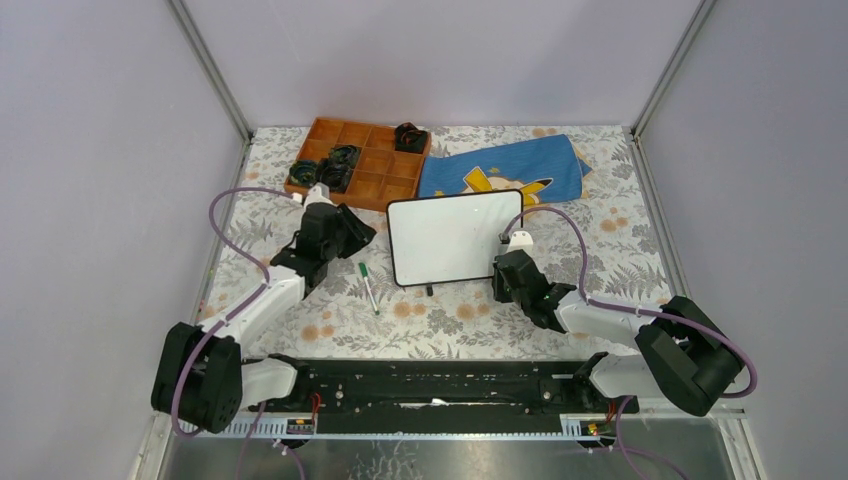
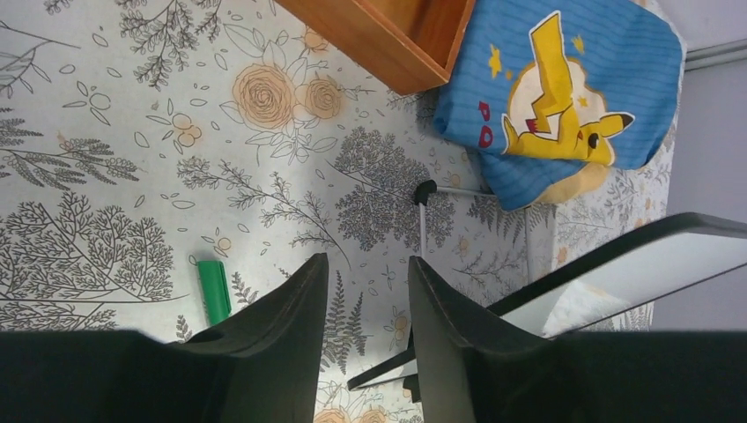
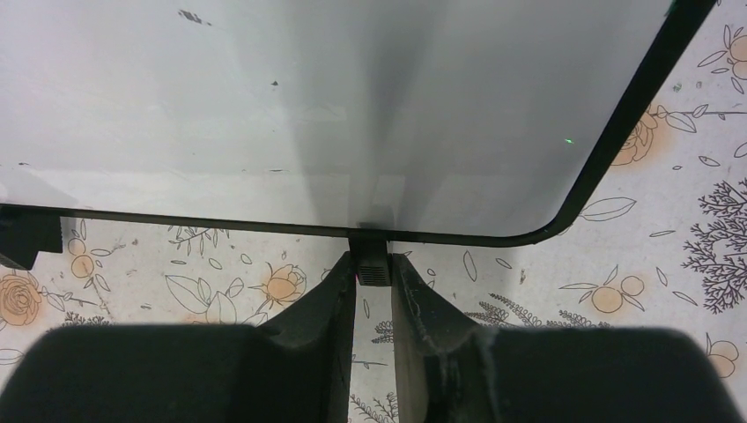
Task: Write a sentence on the whiteboard
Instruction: Adjust the whiteboard on the whiteboard stand.
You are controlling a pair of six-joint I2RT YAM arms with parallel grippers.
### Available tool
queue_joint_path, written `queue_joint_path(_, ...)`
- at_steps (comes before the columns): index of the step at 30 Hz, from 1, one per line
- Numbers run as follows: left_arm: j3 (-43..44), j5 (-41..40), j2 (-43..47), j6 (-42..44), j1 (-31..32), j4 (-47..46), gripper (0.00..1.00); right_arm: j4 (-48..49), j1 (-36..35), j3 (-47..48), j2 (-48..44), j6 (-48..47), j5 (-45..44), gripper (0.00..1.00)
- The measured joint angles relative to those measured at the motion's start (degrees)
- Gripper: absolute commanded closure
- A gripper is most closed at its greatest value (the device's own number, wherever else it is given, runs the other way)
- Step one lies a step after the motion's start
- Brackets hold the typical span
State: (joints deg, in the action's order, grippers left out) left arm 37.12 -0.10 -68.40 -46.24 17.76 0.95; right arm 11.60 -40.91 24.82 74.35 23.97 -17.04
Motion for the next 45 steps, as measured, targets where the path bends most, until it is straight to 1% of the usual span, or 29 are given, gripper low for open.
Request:
queue_joint_path(6, 0.9, -1.3, -3.0, -0.4, 3.4, 0.0, 0.61, 0.0, -0.3, 0.0, 0.0, -0.2, -0.1, 0.95)
queue_joint_path(14, 1.4, -1.3, -5.6, -0.7, 4.6, 0.0, 0.68, 0.0, -0.5, 0.0, 0.0, -0.3, -0.1, 0.95)
queue_joint_path(25, 1.4, -0.7, -7.6, -0.6, 7.7, -0.5, 0.78, 0.0, -0.9, 0.0, 0.0, -0.6, -0.3, 0.96)
queue_joint_path(37, 1.4, -0.1, -7.6, -0.7, 10.3, -1.8, 0.89, -0.1, -1.0, 0.0, 0.0, -0.8, -0.5, 0.96)
queue_joint_path(39, 1.3, 0.1, -7.6, -0.7, 10.7, -2.1, 0.89, -0.1, -1.0, 0.0, 0.0, -0.8, -0.6, 0.96)
queue_joint_path(42, 1.2, 0.1, -7.6, -0.7, 11.1, -2.4, 0.86, -0.1, -1.1, 0.0, 0.0, -0.8, -0.8, 0.96)
queue_joint_path(45, 1.1, -0.3, -7.3, -0.6, 11.1, -2.2, 0.76, -0.1, -1.1, 0.0, 0.0, -0.8, -0.9, 0.96)
